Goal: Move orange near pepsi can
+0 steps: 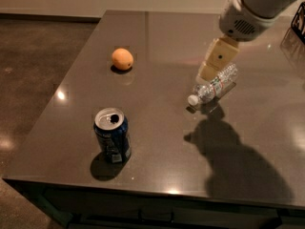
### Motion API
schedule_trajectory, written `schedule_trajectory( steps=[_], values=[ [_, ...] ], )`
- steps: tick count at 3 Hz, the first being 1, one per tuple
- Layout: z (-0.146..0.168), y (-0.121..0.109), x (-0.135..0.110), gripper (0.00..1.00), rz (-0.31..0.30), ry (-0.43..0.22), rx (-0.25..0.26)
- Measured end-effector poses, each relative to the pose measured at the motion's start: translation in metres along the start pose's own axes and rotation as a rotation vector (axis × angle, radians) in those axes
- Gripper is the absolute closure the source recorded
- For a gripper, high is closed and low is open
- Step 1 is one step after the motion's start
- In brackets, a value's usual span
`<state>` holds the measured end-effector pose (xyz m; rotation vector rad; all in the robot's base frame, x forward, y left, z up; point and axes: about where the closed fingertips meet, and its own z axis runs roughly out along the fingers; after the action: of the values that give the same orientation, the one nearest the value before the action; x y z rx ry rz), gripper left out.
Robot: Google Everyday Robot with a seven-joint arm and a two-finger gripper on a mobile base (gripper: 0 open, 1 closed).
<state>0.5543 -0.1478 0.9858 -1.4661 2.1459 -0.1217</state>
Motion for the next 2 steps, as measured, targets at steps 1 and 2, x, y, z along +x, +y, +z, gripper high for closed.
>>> schedule_trajectory(
  steps=[1, 2],
  values=[
    [0.028, -0.024, -0.029, 0.0, 0.072, -0.057, 0.002],
    [0.067, -0.045, -0.052, 0.0, 0.163, -0.114, -0.022]
  ],
)
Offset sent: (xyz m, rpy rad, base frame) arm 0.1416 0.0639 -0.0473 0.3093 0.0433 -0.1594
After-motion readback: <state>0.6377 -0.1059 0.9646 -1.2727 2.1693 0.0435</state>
